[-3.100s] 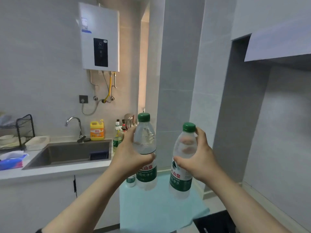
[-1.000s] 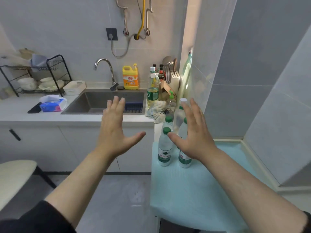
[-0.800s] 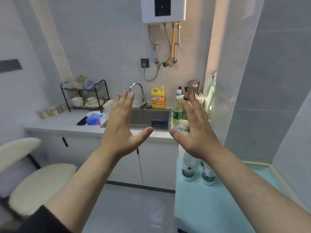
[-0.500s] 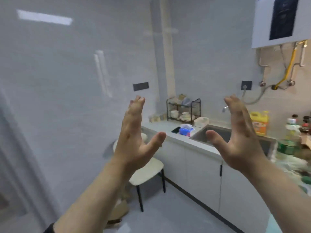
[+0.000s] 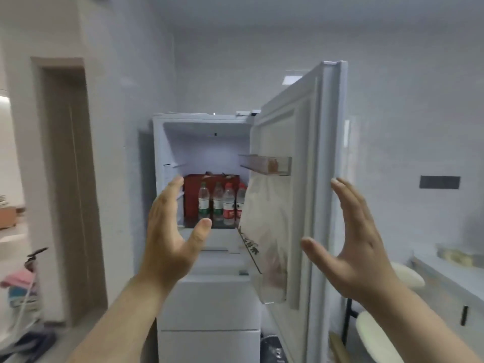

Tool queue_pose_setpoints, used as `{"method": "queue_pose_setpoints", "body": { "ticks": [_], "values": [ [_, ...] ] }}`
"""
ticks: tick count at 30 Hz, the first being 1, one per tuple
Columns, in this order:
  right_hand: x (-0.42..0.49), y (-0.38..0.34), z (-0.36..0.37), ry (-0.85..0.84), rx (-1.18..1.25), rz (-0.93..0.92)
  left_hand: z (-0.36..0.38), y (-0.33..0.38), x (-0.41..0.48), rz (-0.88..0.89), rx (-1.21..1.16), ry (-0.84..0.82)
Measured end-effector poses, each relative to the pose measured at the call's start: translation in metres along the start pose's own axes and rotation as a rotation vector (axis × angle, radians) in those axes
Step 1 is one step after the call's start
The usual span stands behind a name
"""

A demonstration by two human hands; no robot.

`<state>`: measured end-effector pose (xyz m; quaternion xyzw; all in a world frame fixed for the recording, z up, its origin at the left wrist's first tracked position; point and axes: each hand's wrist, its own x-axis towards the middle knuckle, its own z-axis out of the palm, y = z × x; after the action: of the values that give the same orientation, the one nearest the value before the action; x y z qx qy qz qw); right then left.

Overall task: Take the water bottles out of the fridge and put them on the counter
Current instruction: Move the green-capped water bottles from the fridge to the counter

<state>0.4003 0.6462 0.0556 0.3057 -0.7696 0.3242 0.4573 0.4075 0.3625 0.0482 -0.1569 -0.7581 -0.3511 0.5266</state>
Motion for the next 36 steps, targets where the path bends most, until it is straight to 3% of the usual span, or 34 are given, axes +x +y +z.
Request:
{"method": "queue_pose_setpoints", "body": {
  "ticks": [6, 15, 22, 31, 36],
  "values": [
    [0.046, -0.045, 0.134, -0.037, 0.161, -0.039, -0.062, -0.107, 0.025, -0.044, 0.103, 0.079],
    [0.111, -0.03, 0.312, -0.076, 0.131, 0.109, -0.055, -0.268, 0.088, -0.051, 0.041, 0.016],
    [0.148, 0.021, 0.42, -0.047, 0.087, 0.262, 0.004, -0.36, 0.132, -0.022, -0.019, -0.03],
    [0.184, 0.135, 0.556, 0.048, 0.259, 0.513, 0.128, -0.489, 0.166, -0.231, -0.045, -0.089],
    [0.222, 0.19, 0.62, 0.013, 0.308, 0.595, 0.198, -0.567, 0.181, -0.37, -0.048, -0.114]
  ]
}}
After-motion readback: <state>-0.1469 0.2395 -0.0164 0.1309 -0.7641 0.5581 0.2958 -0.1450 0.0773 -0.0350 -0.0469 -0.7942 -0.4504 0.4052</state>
